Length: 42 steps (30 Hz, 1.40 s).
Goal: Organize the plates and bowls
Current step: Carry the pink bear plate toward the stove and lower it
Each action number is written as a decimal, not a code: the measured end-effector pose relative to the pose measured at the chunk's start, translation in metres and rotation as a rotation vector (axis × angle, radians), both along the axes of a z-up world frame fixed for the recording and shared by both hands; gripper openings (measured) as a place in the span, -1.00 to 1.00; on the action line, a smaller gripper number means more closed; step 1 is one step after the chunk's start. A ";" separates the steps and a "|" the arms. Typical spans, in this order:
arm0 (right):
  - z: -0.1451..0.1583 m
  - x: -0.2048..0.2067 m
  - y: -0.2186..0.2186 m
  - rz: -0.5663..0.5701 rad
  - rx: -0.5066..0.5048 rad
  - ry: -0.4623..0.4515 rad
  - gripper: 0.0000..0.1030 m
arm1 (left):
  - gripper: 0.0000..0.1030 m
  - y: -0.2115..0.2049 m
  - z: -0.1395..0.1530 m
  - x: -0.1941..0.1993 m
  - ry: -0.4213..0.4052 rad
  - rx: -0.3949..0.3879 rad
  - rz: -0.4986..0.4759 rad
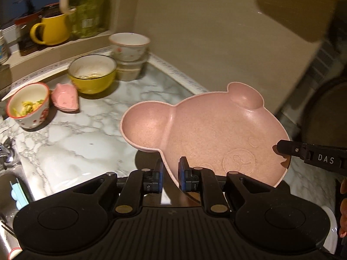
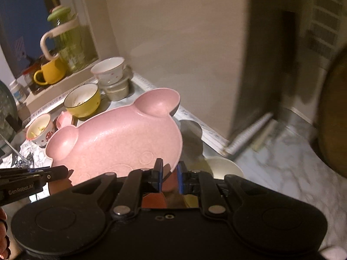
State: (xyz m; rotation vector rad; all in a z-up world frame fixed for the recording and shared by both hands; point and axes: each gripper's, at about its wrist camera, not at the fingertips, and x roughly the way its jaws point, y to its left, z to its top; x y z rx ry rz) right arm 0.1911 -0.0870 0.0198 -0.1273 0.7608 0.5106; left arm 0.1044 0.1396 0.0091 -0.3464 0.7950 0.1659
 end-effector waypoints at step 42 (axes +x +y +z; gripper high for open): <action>-0.038 -0.125 -0.313 -0.648 0.118 0.036 -0.76 | -0.73 -0.307 -0.016 0.028 0.047 0.036 -0.648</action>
